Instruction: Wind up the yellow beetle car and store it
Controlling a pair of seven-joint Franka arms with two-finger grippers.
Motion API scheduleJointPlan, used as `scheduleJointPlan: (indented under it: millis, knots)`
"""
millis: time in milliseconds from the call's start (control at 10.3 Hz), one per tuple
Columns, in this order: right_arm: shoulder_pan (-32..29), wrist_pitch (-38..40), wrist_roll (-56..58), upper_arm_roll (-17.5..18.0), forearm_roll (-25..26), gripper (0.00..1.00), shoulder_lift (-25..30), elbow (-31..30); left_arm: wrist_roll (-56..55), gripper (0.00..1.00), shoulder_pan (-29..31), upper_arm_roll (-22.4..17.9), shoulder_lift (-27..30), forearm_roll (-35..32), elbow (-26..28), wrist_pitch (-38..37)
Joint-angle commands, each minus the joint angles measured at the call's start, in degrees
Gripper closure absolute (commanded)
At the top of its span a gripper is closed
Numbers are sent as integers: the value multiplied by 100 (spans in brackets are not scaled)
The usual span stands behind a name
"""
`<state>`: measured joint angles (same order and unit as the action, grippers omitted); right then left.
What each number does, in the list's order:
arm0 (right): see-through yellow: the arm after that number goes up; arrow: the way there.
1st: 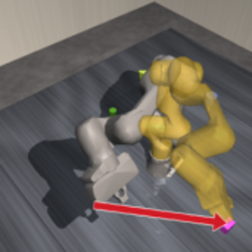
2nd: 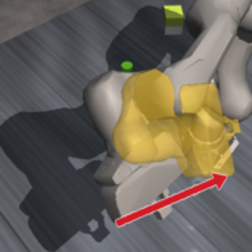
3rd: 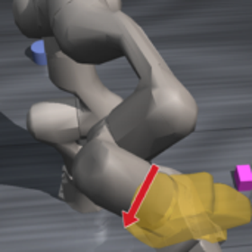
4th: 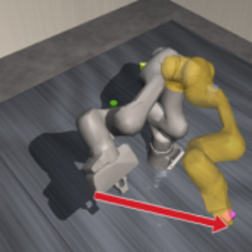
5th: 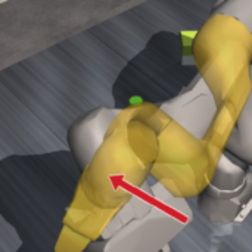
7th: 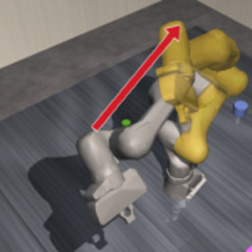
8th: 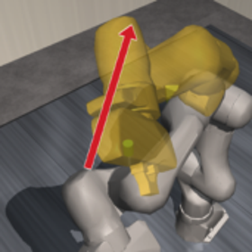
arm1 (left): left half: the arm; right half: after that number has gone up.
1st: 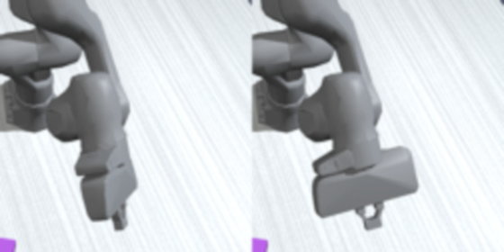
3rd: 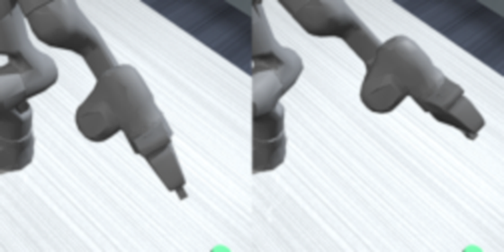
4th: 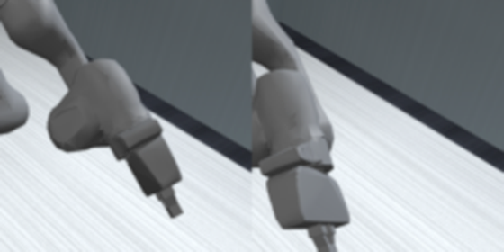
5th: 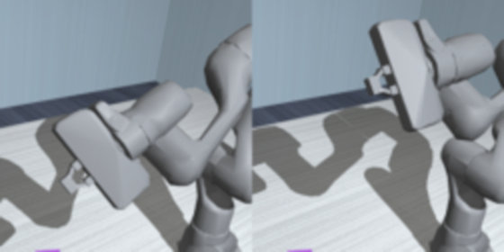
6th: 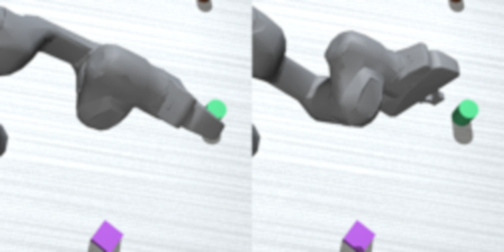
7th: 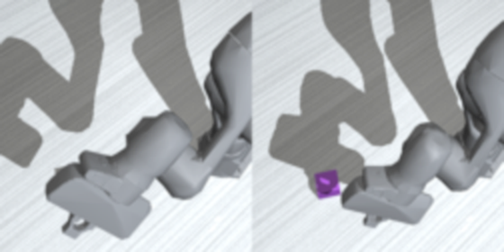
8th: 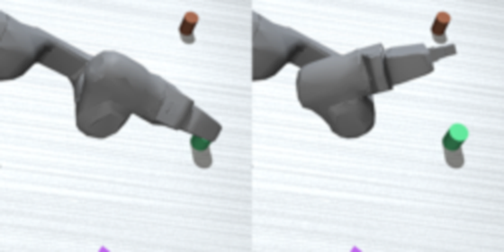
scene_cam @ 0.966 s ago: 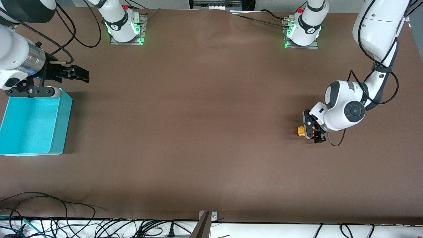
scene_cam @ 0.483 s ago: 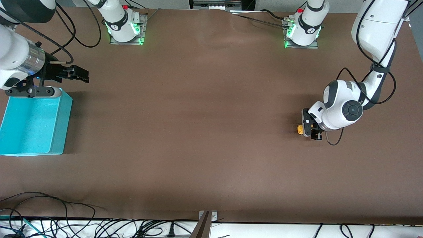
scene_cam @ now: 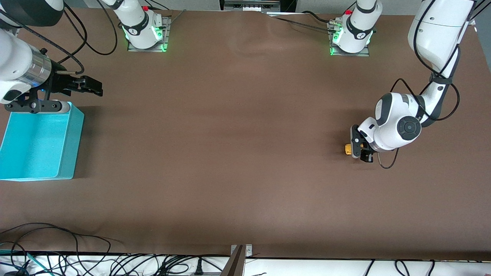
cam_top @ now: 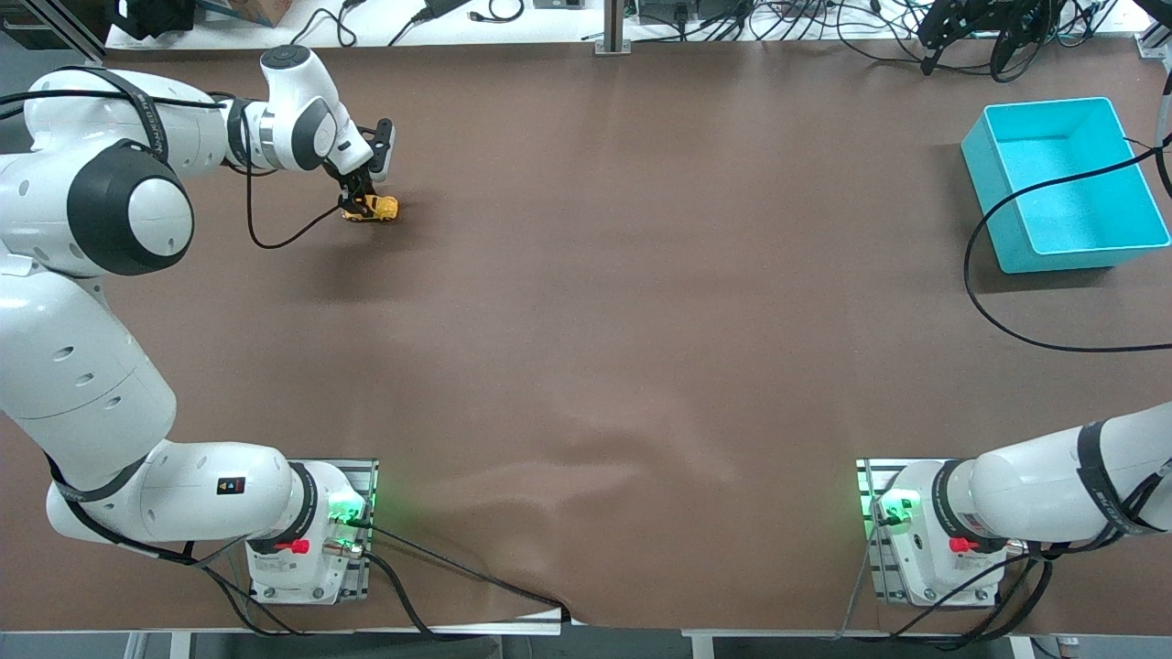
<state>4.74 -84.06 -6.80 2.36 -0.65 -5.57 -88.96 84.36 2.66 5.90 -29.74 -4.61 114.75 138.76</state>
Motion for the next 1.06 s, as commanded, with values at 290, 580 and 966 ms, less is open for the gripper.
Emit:
scheduleJointPlan:
  millis: [290, 580, 966]
  knots:
    - [-8, 38, 20, -16, -102, 0, -14, 90, 1333, 91, 1110, 16, -181, -163, -180, 55]
    - [-8, 47, 29, -7, -102, 0, -14, 72, 2153, 91, 2042, 7, -479, -163, -373, 55]
    - [-8, -14, 29, -7, -102, 0, -40, 72, 2716, 91, 2528, 7, -674, -163, -603, 55]
